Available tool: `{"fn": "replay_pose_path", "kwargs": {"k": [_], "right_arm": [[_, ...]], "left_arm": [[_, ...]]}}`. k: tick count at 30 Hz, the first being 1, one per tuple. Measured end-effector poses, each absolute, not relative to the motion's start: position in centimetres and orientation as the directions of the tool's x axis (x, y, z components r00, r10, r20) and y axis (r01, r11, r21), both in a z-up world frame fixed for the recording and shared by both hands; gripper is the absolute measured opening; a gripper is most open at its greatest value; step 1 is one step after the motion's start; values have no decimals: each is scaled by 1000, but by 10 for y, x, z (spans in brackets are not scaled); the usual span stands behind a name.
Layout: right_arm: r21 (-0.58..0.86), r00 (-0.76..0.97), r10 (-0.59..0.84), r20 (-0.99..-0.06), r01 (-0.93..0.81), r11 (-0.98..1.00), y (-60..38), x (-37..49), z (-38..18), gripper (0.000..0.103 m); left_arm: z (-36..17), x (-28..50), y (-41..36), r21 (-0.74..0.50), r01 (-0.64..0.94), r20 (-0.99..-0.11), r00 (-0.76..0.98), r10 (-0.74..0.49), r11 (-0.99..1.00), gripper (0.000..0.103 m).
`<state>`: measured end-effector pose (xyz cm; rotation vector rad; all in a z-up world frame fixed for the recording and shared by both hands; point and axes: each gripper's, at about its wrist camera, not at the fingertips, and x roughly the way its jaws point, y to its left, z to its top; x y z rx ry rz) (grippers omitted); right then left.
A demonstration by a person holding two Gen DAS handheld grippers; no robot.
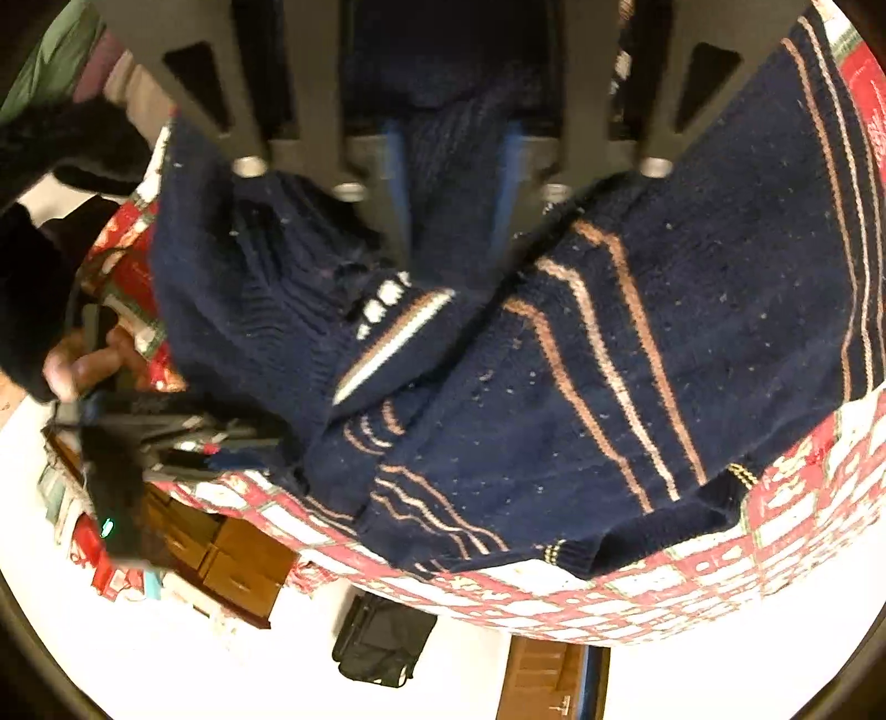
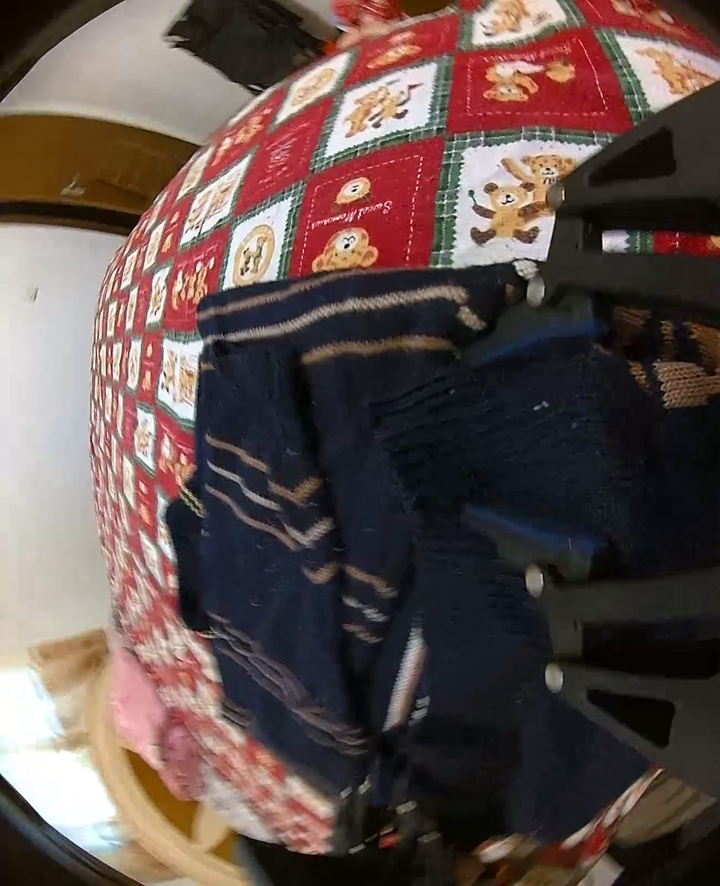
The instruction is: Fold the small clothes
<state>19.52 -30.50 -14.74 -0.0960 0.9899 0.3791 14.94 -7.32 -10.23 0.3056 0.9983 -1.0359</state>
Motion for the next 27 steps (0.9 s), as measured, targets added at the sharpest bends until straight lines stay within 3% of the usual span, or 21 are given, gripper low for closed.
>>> {"fn": "replay_pose_path", "kwargs": {"k": [1, 5, 10, 14, 18, 27], "right_arm": [[111, 475, 284, -833, -359, 927, -305, 193, -145, 12], [132, 534, 311, -786, -347, 929, -311, 175, -116, 11], [264, 639, 381, -668, -275, 924, -336, 159, -70, 11], [322, 696, 381, -609, -222, 920, -344, 157, -54, 11], [356, 695, 414, -588, -237, 904, -331, 170, -46, 11], [253, 746, 410, -525, -323, 912, -298, 208, 0, 11]], "left_arm": [[-102, 149, -72, -239, 821, -803, 134, -581, 519, 15], [-94, 139, -61, -247, 804, -765, 181, -619, 540, 12], [-49, 131, -14, -314, 752, -631, 291, -719, 580, 12], [-21, 133, 30, -329, 687, -546, 422, -724, 648, 9], [-14, 144, 49, -353, 636, -523, 475, -708, 686, 9], [3, 178, 39, -365, 599, -492, 526, -694, 713, 9]]}}
